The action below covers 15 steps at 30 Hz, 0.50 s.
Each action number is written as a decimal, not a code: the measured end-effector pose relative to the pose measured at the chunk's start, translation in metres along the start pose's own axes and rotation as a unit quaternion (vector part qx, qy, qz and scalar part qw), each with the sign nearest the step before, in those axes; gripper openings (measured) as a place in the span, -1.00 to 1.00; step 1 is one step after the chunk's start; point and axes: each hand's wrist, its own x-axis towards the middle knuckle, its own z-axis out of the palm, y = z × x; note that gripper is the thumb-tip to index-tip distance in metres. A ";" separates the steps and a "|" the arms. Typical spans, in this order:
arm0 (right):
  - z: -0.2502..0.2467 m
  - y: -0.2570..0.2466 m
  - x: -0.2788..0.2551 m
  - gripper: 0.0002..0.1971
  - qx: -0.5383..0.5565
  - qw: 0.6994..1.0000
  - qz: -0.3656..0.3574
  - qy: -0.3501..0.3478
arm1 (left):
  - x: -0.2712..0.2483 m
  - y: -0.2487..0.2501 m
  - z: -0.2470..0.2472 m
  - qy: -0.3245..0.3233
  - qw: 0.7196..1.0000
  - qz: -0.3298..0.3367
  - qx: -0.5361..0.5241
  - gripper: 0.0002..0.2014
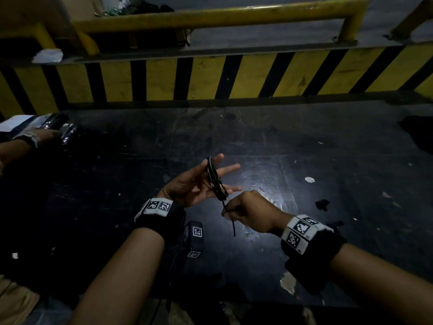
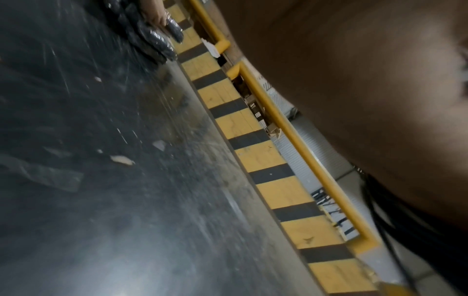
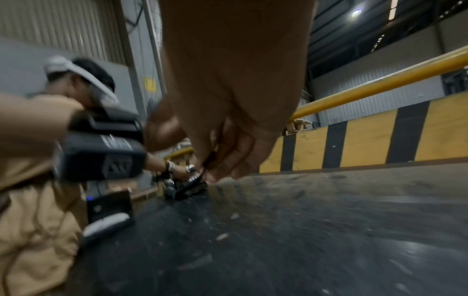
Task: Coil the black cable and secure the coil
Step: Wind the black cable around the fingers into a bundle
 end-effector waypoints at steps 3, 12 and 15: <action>0.000 -0.006 0.000 -0.80 0.013 1.000 0.017 0.008 | 0.005 -0.006 -0.009 0.035 0.999 0.019 0.005 -0.67; -0.004 -0.003 0.001 -0.79 0.107 0.985 0.127 0.055 | 0.014 -0.019 -0.018 0.153 0.986 0.052 -0.036 -0.82; -0.004 -0.004 0.001 -0.82 0.232 0.956 0.169 0.061 | 0.016 -0.020 -0.013 0.173 0.979 0.077 -0.079 -0.80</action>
